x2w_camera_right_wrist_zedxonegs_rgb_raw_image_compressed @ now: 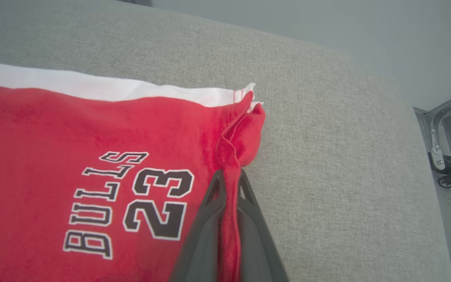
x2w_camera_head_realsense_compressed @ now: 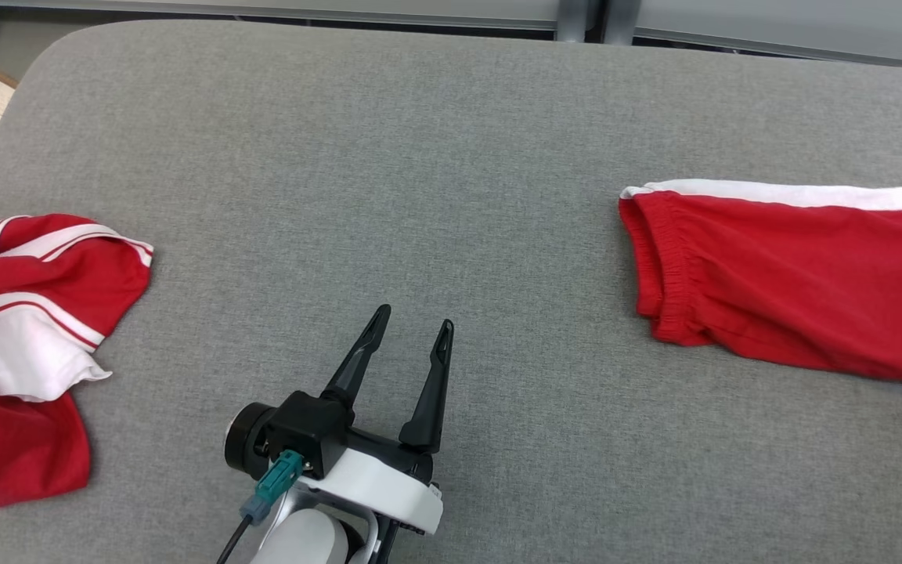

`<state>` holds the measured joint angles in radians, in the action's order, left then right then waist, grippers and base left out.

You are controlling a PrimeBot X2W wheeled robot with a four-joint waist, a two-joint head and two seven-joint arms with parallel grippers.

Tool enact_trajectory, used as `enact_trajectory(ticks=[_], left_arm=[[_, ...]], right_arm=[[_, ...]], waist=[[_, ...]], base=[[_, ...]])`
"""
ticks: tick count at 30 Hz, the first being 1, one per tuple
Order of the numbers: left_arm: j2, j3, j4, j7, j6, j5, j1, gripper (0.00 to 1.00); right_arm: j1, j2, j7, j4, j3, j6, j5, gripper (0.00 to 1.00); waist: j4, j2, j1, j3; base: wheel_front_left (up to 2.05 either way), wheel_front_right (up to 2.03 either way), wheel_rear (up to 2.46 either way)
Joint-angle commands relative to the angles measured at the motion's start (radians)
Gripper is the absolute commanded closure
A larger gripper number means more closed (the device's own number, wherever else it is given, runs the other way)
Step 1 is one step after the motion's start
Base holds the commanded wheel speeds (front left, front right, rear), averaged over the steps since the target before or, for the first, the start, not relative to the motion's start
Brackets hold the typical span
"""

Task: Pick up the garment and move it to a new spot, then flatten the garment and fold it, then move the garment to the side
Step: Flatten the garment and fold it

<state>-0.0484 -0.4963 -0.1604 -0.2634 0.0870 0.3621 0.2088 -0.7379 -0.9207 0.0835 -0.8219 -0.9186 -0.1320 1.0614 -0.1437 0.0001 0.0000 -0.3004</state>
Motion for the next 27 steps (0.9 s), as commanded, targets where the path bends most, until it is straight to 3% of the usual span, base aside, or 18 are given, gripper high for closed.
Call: enact_trajectory(ticks=[1, 15, 24, 27], left_arm=[[-0.004, 0.002, -0.003, -0.001, -0.005, -0.002, 0.014, 0.00], [-0.004, -0.006, -0.046, -0.002, 0.000, 0.005, -0.027, 0.00], [-0.004, -0.023, -0.044, -0.001, 0.022, 0.023, -0.053, 0.00], [-0.004, -0.028, -0.045, -0.002, 0.021, 0.028, -0.055, 0.00]], right_arm=[[-0.026, 0.008, -0.008, 0.012, 0.003, 0.003, -0.012, 1.00], [-0.153, 0.127, 0.025, 0.146, 0.020, 0.003, -0.299, 1.00], [-0.059, 0.281, 0.094, 0.234, 0.168, 0.003, -0.443, 1.00], [0.002, 0.364, 0.123, 0.273, 0.228, 0.003, -0.496, 1.00]], waist=[[0.024, -0.0001, 0.0000, 0.003], [0.009, -0.0001, 0.0000, 0.088], [-0.034, -0.0001, 0.0000, 0.117], [-0.046, -0.0001, 0.0000, 0.117]], base=[[0.00, 0.00, 0.00], [0.00, 0.00, 0.00], [0.00, 0.00, 0.00], [0.00, 0.00, 0.00]])
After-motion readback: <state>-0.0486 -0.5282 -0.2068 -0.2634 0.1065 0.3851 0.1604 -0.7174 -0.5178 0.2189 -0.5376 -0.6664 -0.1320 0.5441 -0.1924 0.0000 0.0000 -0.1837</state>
